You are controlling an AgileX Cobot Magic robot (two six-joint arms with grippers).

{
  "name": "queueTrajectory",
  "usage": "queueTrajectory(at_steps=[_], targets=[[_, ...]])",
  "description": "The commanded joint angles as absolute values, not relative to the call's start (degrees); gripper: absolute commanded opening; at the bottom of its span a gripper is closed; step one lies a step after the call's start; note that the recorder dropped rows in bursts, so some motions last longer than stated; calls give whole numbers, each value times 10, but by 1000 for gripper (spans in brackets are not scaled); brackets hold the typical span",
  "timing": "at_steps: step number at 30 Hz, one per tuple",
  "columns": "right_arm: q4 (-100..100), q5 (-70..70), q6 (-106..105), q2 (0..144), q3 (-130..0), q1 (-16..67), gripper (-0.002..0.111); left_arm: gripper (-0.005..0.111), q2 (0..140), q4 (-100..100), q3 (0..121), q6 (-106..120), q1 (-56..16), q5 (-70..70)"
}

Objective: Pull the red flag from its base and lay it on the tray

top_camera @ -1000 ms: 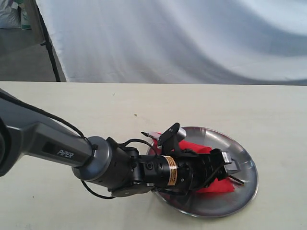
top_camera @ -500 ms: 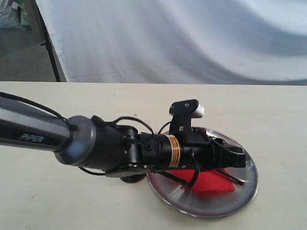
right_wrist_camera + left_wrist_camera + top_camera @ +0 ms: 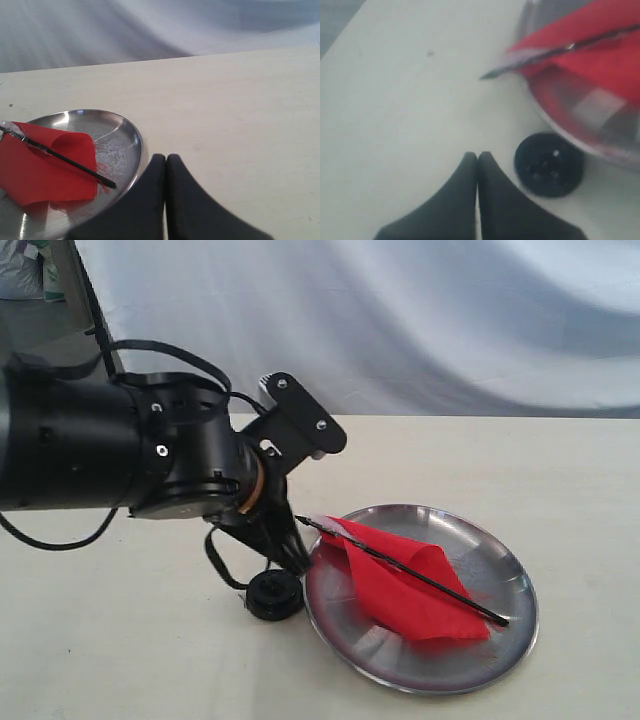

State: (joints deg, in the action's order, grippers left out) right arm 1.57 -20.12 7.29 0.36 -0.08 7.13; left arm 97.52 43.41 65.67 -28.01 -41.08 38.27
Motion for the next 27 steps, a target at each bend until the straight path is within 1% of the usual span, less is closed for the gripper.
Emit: queueTrajectory(at_steps=[1, 3, 8, 11, 13, 16, 23, 25, 27], targets=[[23, -198, 72, 0, 0, 70, 0, 0, 916, 435, 637, -208, -412, 453], [23, -198, 72, 0, 0, 70, 0, 0, 883, 444, 622, -171, -414, 453], [23, -198, 72, 0, 0, 70, 0, 0, 783, 431, 577, 13, -414, 465], [23, -198, 72, 0, 0, 70, 0, 0, 734, 360, 552, 137, -414, 479], [23, -198, 72, 0, 0, 70, 0, 0, 709, 306, 538, 178, -414, 495], [23, -198, 72, 0, 0, 70, 0, 0, 686, 247, 519, 147, -413, 499], [23, -198, 72, 0, 0, 70, 0, 0, 668, 156, 503, -71, -413, 484], [23, -198, 72, 0, 0, 70, 0, 0, 662, 125, 499, -87, -413, 447], [23, -198, 72, 0, 0, 70, 0, 0, 645, 101, 484, -87, -413, 372]])
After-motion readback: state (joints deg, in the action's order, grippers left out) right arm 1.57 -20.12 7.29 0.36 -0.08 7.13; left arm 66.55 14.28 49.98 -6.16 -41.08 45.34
